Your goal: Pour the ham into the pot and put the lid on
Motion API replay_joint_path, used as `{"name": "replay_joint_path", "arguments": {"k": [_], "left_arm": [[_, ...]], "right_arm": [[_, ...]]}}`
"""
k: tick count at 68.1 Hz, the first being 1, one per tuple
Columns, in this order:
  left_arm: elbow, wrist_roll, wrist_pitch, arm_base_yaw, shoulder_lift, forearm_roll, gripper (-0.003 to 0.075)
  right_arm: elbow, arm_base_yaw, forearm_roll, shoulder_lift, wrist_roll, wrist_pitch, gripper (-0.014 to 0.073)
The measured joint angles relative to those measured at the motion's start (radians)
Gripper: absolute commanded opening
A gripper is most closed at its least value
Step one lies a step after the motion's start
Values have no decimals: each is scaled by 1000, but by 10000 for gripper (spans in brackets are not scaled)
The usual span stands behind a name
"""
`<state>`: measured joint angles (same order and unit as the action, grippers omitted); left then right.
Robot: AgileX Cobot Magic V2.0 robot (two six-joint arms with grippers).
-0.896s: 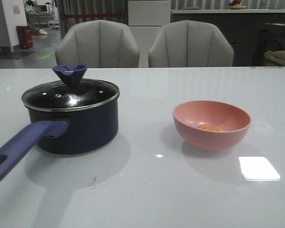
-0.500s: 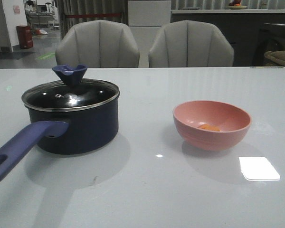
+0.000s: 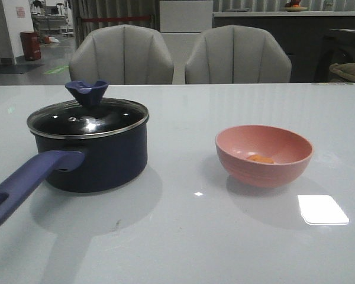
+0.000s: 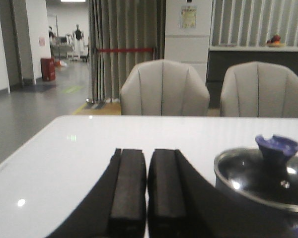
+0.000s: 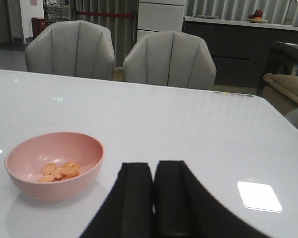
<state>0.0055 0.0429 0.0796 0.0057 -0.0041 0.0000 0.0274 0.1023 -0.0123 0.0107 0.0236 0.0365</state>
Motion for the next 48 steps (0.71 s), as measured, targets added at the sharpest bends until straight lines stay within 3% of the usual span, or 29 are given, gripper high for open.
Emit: {"name": "replay_joint_path", "arguments": {"k": [10, 33, 48], "left_arm": [[-24, 0, 83, 0, 0, 0, 133], [-426, 0, -390, 0, 190, 0, 133], [-466, 0, -440, 0, 298, -103, 133]], "right_arm": [[0, 0, 0, 0, 0, 0, 149], [0, 0, 0, 0, 0, 0, 149], [0, 0, 0, 0, 0, 0, 149]]}}
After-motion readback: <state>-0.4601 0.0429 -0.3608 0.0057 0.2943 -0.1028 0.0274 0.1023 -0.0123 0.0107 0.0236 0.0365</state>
